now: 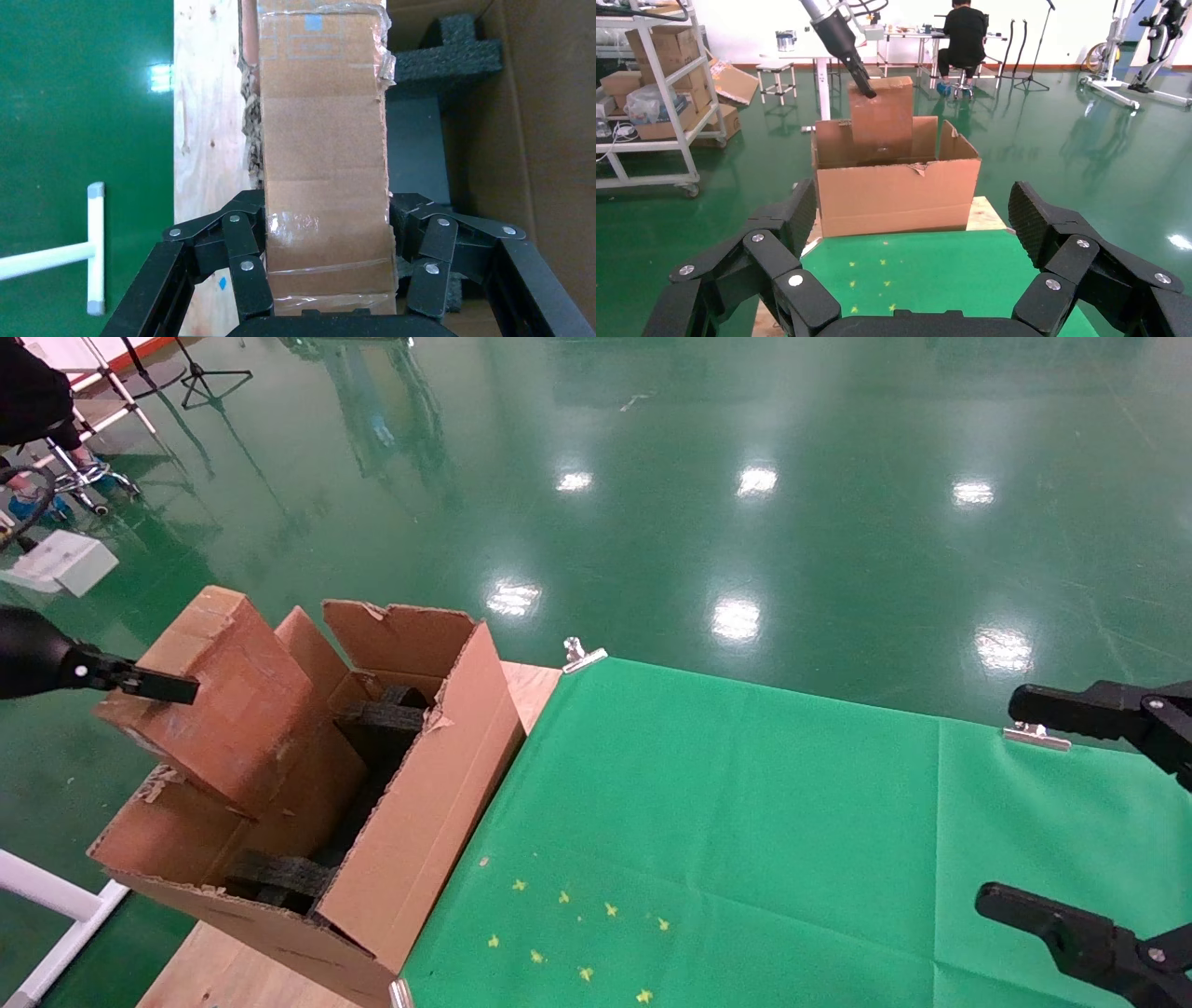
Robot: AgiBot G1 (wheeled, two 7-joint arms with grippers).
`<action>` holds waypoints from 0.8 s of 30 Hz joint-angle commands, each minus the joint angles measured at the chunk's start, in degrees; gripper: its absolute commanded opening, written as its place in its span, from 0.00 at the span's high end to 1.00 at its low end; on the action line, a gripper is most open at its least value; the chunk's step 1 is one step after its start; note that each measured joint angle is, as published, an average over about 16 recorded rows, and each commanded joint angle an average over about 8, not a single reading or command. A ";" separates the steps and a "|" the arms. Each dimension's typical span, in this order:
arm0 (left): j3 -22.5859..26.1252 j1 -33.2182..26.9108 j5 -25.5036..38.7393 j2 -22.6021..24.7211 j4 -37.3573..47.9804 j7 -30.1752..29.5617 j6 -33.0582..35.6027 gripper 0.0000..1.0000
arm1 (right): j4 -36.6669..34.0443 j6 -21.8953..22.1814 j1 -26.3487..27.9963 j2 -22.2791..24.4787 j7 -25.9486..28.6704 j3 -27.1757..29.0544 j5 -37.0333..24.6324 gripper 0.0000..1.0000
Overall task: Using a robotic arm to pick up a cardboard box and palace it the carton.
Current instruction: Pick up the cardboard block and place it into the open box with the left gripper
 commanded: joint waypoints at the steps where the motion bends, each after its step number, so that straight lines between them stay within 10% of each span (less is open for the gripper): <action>1: 0.12 0.90 -0.22 0.38 1.59 0.72 -0.78 1.00 | 0.00 0.00 0.00 0.00 0.00 0.00 0.00 0.00; 24: 0.33 8.38 -2.13 7.75 17.18 6.29 -7.63 1.00 | 0.00 0.00 0.00 0.00 0.00 0.00 0.00 0.00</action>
